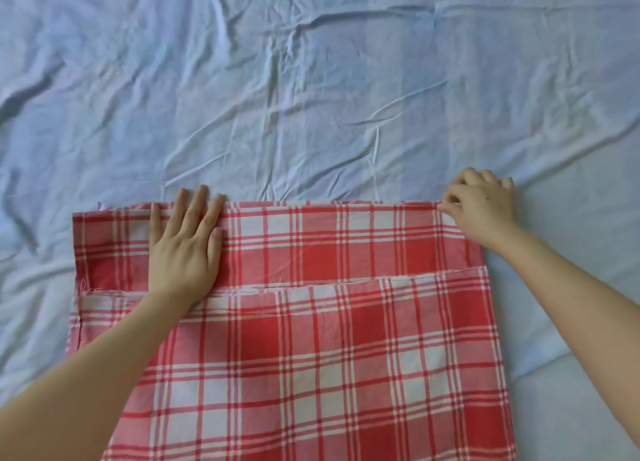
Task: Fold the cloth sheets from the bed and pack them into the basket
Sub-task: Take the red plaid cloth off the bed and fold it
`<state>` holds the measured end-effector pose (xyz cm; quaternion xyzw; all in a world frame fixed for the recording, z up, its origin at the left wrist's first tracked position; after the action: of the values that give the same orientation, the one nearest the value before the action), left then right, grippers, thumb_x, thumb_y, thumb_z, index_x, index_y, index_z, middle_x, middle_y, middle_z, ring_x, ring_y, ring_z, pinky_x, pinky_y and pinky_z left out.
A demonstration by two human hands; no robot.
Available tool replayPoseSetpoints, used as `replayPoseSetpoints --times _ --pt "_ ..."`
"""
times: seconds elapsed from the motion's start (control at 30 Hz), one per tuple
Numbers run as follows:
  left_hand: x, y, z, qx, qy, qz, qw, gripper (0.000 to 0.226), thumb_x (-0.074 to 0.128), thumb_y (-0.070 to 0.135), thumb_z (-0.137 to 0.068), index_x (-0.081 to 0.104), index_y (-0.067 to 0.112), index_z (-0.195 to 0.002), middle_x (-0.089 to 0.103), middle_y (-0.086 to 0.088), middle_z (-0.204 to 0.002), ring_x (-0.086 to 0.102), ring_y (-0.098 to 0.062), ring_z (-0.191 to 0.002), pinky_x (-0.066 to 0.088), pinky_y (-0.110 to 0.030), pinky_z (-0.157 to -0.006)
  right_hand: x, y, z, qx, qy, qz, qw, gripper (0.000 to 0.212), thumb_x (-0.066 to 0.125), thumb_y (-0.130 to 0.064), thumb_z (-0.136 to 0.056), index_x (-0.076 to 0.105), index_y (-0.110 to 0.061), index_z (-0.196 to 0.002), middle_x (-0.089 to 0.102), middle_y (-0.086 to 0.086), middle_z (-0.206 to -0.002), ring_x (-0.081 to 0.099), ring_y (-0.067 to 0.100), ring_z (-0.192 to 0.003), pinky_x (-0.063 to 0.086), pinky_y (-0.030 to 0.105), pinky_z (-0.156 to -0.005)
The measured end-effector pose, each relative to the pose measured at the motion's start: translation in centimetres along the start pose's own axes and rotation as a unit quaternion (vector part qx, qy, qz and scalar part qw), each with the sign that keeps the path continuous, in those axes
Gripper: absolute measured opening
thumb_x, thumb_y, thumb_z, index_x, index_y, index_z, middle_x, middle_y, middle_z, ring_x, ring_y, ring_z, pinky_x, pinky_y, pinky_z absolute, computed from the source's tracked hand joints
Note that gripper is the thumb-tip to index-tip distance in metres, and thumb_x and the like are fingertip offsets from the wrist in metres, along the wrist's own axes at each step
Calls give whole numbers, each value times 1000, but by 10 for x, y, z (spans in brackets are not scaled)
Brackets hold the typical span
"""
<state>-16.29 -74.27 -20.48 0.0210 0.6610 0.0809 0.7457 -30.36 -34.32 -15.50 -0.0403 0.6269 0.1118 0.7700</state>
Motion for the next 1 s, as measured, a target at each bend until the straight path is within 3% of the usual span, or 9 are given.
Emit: replayPoseSetpoints --times 0.23,0.33,0.4,0.47,0.63,0.7,0.8,0.9,1.0 --pt "-21 -1 8 11 22 1 1000 52 24 39 -97 33 21 -145 29 -14 -152 19 -32 -143 -6 -48 -115 -16 -11 48 41 130 -26 990 18 69 -15 -77 66 -10 -94 63 15 -91 57 38 -87 37 42 -76" --pt "-43 -9 45 59 72 14 996 51 31 44 -97 62 9 -119 60 -20 -117 54 -41 -109 29 -54 -102 -3 -5 88 74 21 -104 992 21 62 -29 -88 63 -11 -97 66 10 -85 62 34 -80 48 39 -69" --pt "-47 -24 73 86 6 5 996 63 27 58 -93 67 10 -103 64 -9 -94 60 -36 -85 44 -49 -76 12 1 109 95 -79 -166 978 37 68 -32 -83 59 -12 -114 65 8 -95 62 31 -87 46 36 -75" --pt "-46 -42 84 81 -86 -45 992 60 38 66 -81 67 17 -102 65 -3 -85 62 -32 -76 47 -44 -66 19 7 119 133 -115 -221 959 45 75 -22 -79 57 -11 -119 63 9 -102 60 30 -92 41 31 -77" --pt "-69 -80 83 -12 -173 -16 985 21 77 42 -73 64 28 -65 64 6 -60 61 -24 -62 37 -30 -61 13 17 133 209 -104 -403 885 14 79 -14 -74 66 -13 -79 62 10 -76 56 9 -63 37 5 -53" --pt "-87 -93 83 -88 -188 52 977 22 77 39 -73 60 36 -59 61 9 -61 58 -22 -64 45 -34 -63 -2 20 140 219 -87 -491 838 28 85 -37 -63 65 -18 -67 66 9 -73 56 0 -56 40 2 -55" --pt "-117 -103 82 -108 -133 109 979 17 76 50 -71 60 47 -66 57 12 -54 57 -21 -56 49 -35 -60 -39 26 148 196 -39 -572 796 60 81 -71 -25 66 -28 -64 64 -10 -59 57 -4 -54 45 6 -55" --pt "-137 -121 59 -136 -52 148 978 40 55 78 -64 61 40 -70 58 6 -50 57 -26 -52 51 -40 -59 -74 27 125 193 45 -586 786 33 80 -52 -52 63 -28 -66 66 -14 -59 58 -6 -55 46 7 -59" --pt "-138 -126 12 -150 -32 98 983 39 56 71 -72 62 33 -72 62 -5 -64 62 -34 -68 53 -44 -66 -67 31 73 197 95 -521 825 24 72 -6 -80 58 -25 -73 64 -20 -58 56 -8 -54 47 12 -64"
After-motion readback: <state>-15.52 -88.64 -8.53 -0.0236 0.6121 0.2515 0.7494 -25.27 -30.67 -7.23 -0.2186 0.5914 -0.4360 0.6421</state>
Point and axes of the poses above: each hand's wrist, its own z-axis away from the middle knuckle, its own x-axis out of the palm, y = z × x, the point moved 3 cm from there along -z, towards the middle knuckle
